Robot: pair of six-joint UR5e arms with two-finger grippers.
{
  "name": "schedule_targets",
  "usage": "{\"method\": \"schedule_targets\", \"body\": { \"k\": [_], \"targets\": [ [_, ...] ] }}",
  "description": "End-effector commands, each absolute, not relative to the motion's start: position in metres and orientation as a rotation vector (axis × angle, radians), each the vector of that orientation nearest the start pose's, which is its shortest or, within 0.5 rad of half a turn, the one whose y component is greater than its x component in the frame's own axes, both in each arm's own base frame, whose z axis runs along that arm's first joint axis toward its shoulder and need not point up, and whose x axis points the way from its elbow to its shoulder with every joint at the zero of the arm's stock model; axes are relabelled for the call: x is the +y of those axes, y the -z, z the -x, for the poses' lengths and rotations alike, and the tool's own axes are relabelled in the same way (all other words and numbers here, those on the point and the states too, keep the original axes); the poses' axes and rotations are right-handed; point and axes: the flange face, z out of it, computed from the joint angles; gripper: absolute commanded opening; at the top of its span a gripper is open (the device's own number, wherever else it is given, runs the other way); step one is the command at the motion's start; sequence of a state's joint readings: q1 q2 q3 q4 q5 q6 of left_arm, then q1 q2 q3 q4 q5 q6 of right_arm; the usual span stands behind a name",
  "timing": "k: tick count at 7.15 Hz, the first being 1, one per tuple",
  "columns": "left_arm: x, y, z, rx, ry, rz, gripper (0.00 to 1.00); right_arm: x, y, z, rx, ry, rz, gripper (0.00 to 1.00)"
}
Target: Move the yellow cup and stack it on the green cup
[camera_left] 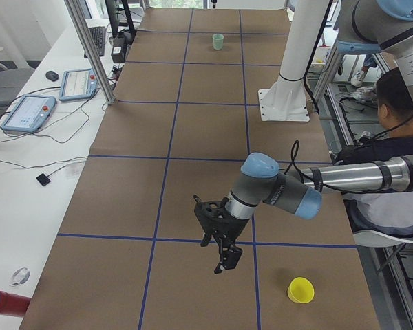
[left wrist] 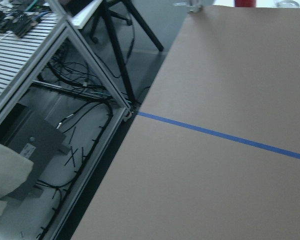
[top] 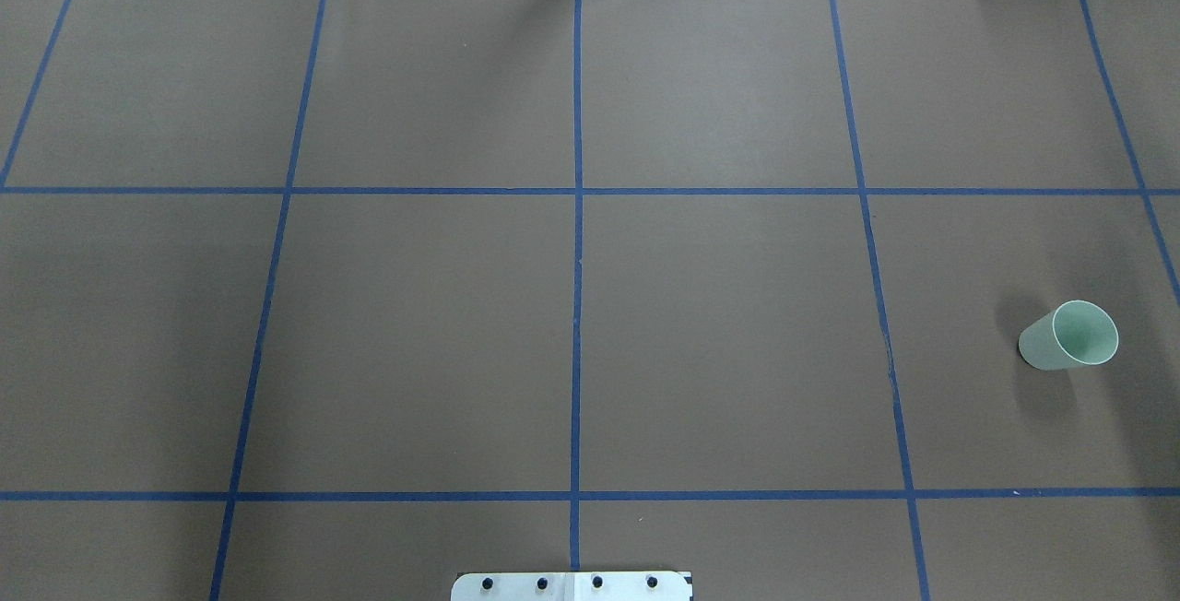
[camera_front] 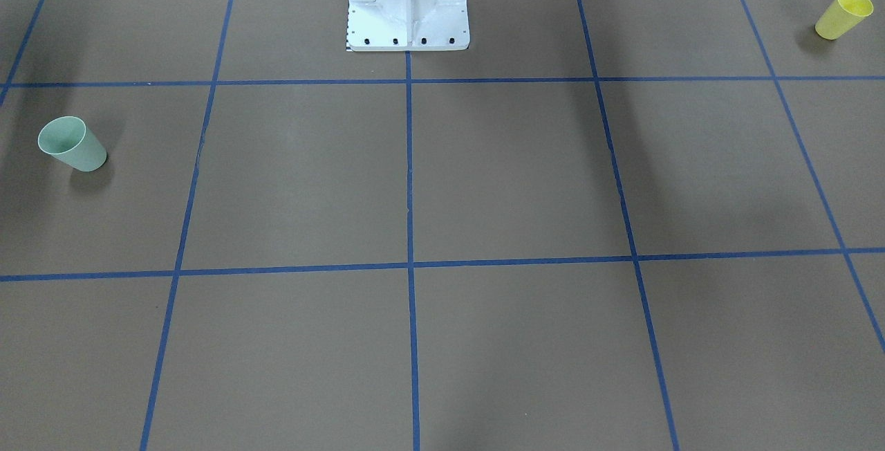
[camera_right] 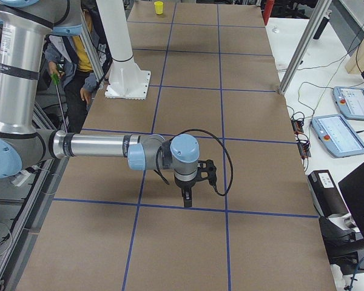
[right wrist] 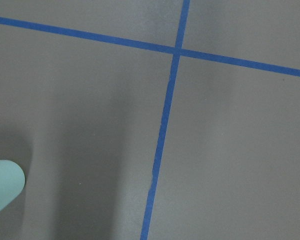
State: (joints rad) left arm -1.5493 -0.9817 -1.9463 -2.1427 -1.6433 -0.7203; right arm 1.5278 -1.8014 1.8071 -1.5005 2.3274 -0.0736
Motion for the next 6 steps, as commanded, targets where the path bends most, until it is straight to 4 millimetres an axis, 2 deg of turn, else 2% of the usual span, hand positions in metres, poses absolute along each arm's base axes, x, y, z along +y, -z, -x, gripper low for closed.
{"method": "schedule_targets", "body": {
  "k": [1,2,5,6],
  "targets": [
    [-0.238,-0.678,0.138,0.023,0.795,-0.302,1.00,-0.397,-0.643,-0.048,-0.757,0.135,-0.073,1.00],
    [-0.226,-0.684,0.144,-0.044,0.829,-0.286,1.00,-0.397,-0.643,-0.048,-0.757,0.135,-0.072,1.00],
    [-0.224,-0.694,0.155,-0.209,0.928,-0.232,1.00,-0.389,-0.650,-0.048,-0.757,0.128,-0.056,1.00],
    [-0.251,-0.693,0.151,-0.260,0.966,-0.196,1.00,-0.388,-0.651,-0.048,-0.757,0.128,-0.054,1.00]
  ]
}}
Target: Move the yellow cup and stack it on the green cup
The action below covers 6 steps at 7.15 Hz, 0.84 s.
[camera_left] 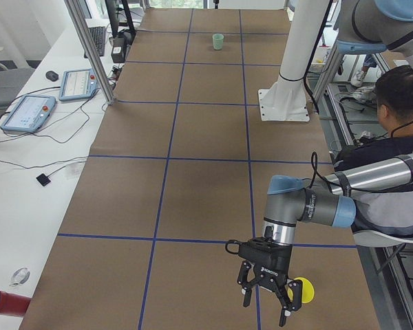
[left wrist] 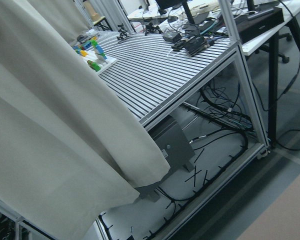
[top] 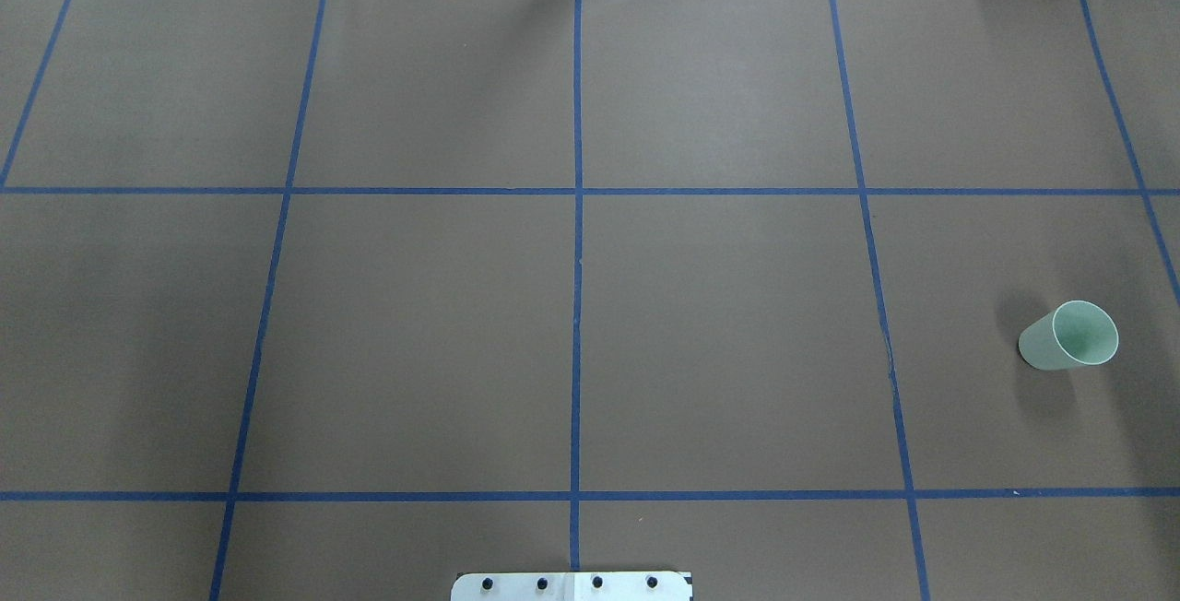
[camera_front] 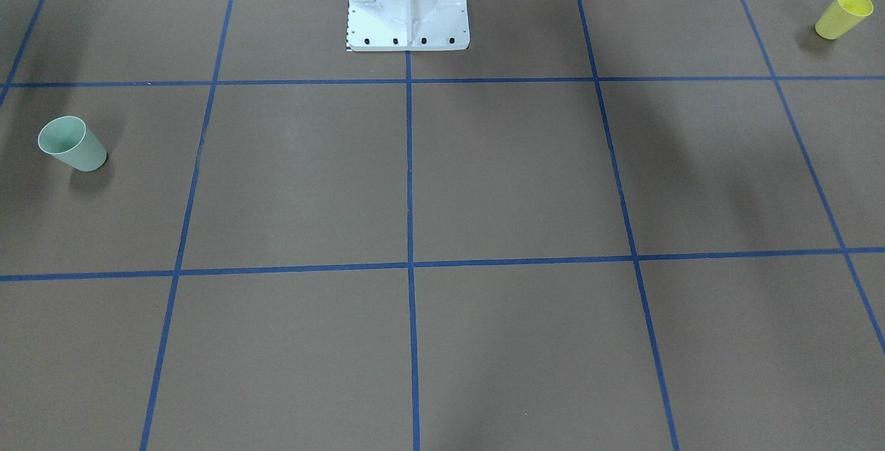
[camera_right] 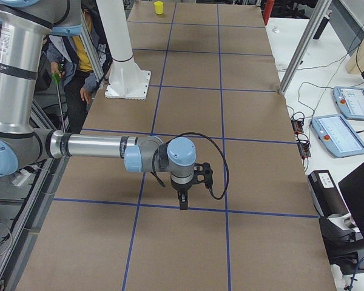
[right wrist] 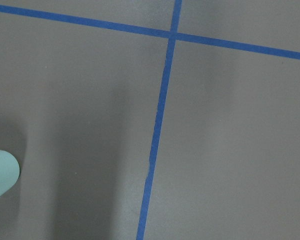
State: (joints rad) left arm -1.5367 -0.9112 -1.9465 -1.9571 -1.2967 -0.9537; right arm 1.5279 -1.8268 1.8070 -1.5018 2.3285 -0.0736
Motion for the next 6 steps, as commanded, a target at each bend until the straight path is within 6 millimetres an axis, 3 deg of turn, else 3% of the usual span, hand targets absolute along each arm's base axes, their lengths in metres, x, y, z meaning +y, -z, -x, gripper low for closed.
{"method": "schedule_targets", "body": {
  "k": [1,3,4,6],
  "targets": [
    [-0.271,-0.692,0.143,-0.332,1.001,-0.161,1.00,-0.387,-0.651,-0.048,-0.757,0.127,-0.053,1.00],
    [-0.301,-0.693,0.108,-0.486,1.097,-0.067,1.00,-0.379,-0.657,-0.049,-0.758,0.121,-0.038,1.00],
    [-0.304,-0.694,0.091,-0.603,1.162,-0.011,1.00,-0.379,-0.657,-0.049,-0.758,0.121,-0.038,1.00],
    [-0.281,-0.706,0.062,-0.769,1.301,0.087,1.00,-0.379,-0.658,-0.049,-0.758,0.121,-0.036,1.00]
  ]
}}
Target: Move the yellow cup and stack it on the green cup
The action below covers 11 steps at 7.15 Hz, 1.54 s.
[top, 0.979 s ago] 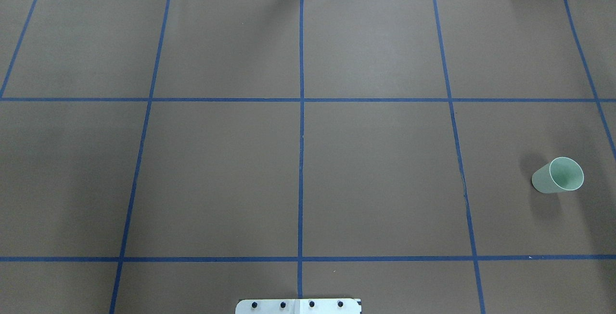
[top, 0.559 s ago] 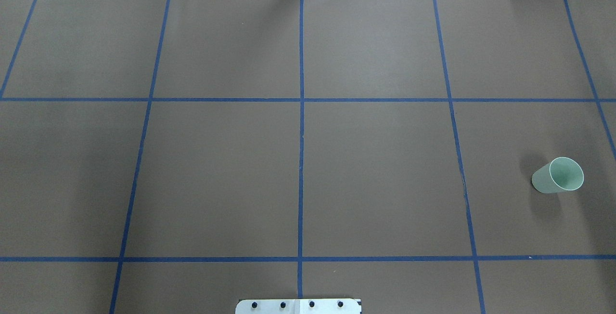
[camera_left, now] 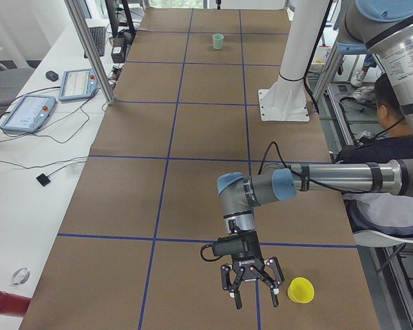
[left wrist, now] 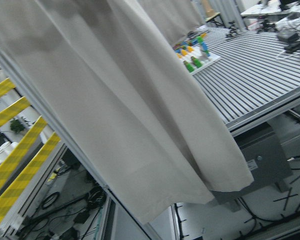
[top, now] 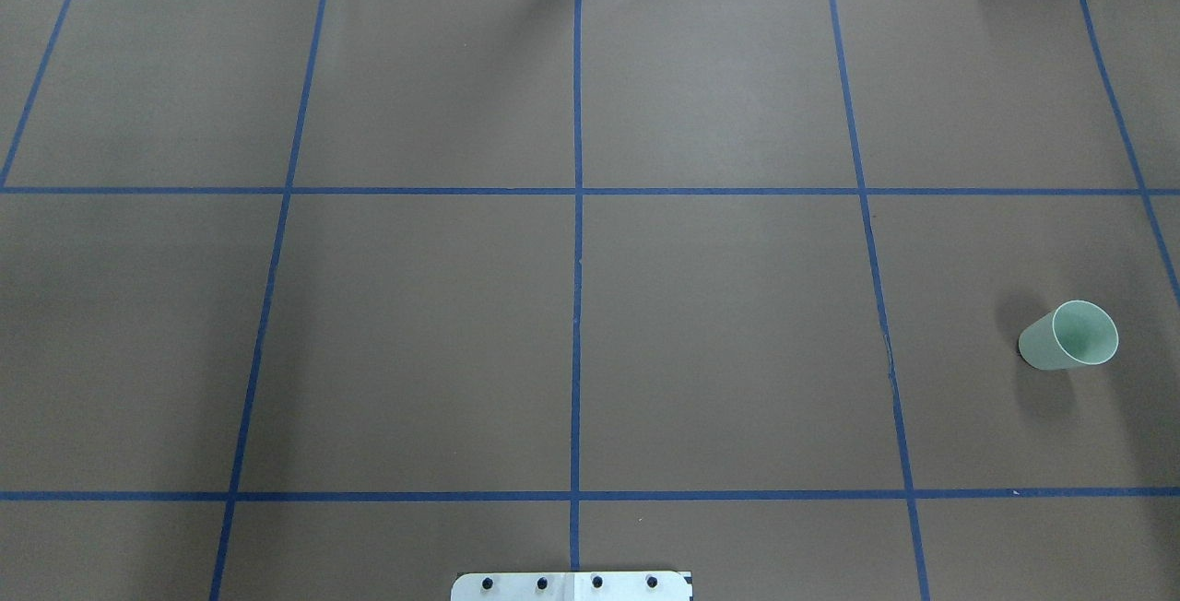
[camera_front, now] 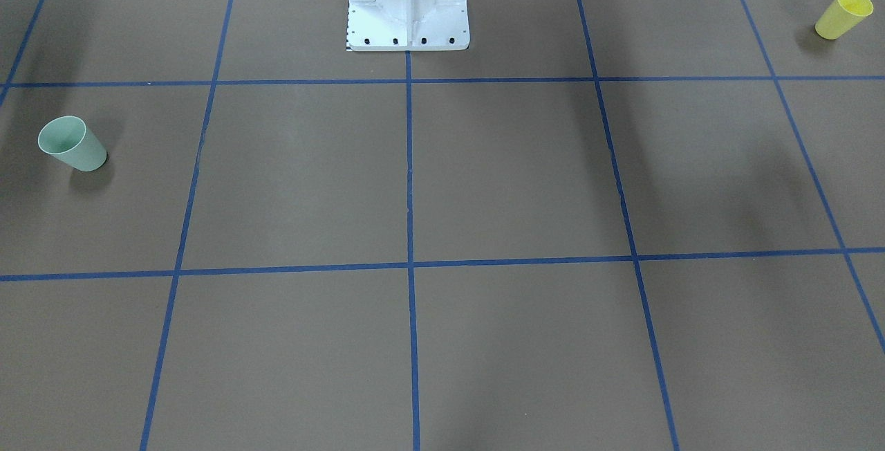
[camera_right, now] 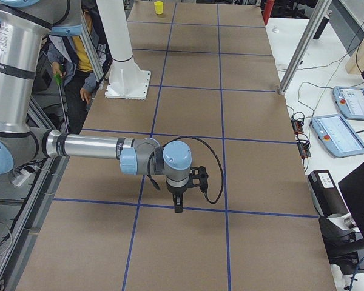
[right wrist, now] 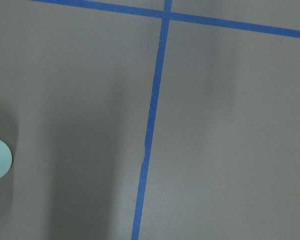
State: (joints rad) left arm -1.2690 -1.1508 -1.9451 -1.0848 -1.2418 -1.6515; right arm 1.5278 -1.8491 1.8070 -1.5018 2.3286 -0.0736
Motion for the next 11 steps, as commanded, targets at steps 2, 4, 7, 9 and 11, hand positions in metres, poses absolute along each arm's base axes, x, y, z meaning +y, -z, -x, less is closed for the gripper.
{"method": "schedule_targets", "body": {
  "k": [2,4,7,9,11],
  "targets": [
    [-0.281,-0.710,-0.015,-0.924,1.454,0.207,1.00,-0.379,-0.657,-0.049,-0.758,0.121,-0.038,1.00],
    [-0.313,-0.746,-0.056,-1.043,1.586,0.233,1.00,-0.380,-0.656,-0.048,-0.764,0.122,-0.039,1.00],
    [-0.314,-0.779,-0.101,-1.150,1.666,0.288,1.00,-0.380,-0.656,-0.047,-0.773,0.124,-0.042,1.00],
    [-0.305,-0.794,-0.114,-1.162,1.696,0.352,1.00,-0.380,-0.654,-0.047,-0.776,0.126,-0.046,1.00],
    [-0.300,-0.815,-0.118,-1.147,1.723,0.384,1.00,-0.380,-0.654,-0.047,-0.776,0.131,-0.058,1.00]
  ]
}}
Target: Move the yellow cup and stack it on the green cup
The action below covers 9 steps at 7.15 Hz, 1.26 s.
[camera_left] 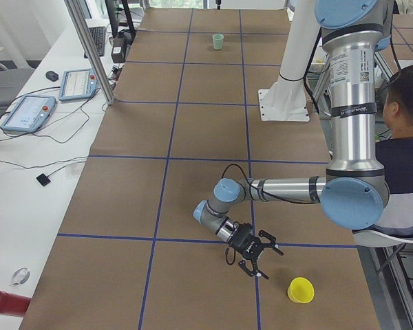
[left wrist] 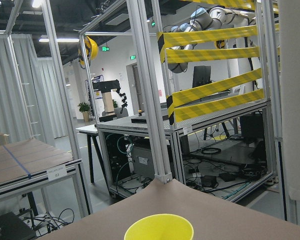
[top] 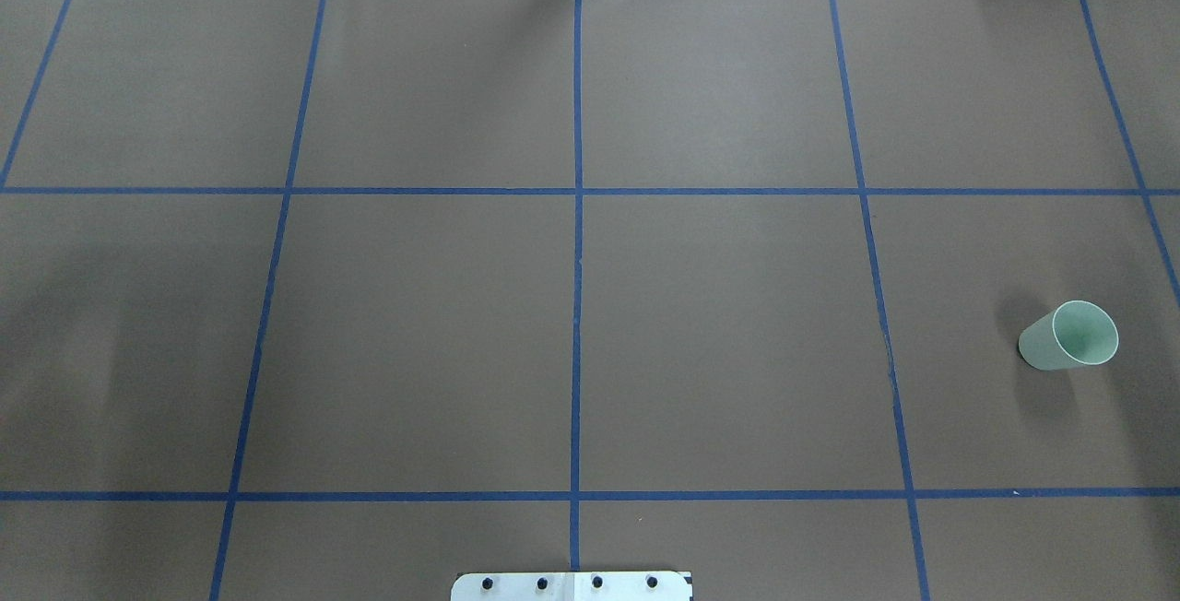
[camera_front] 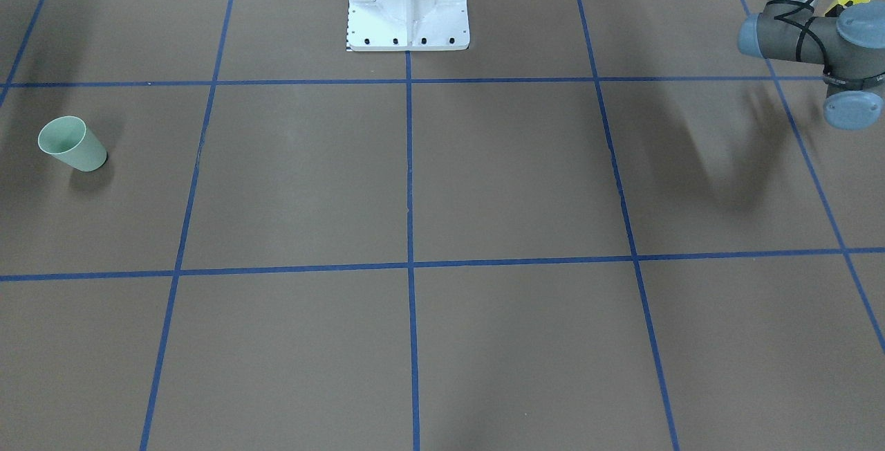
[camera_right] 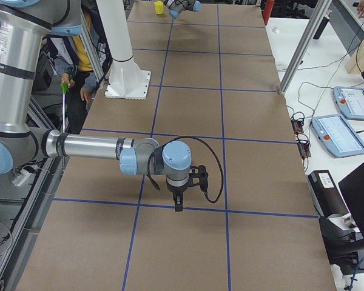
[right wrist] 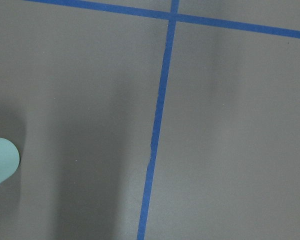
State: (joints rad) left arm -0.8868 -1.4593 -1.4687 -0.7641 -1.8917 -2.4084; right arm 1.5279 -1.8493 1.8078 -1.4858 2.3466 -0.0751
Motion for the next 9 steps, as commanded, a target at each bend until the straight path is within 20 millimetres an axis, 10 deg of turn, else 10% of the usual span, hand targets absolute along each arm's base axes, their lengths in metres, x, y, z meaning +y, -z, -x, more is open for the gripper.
{"method": "schedule_targets", "body": {
  "k": [1,9],
  "targets": [
    [-0.298,-0.821,-0.116,-1.132,1.742,0.376,1.00,-0.381,-0.653,-0.047,-0.777,0.132,-0.061,1.00],
    [-0.257,-0.881,-0.105,-1.179,1.805,0.521,1.00,-0.379,-0.653,-0.046,-0.788,0.131,-0.059,1.00]
  ]
}}
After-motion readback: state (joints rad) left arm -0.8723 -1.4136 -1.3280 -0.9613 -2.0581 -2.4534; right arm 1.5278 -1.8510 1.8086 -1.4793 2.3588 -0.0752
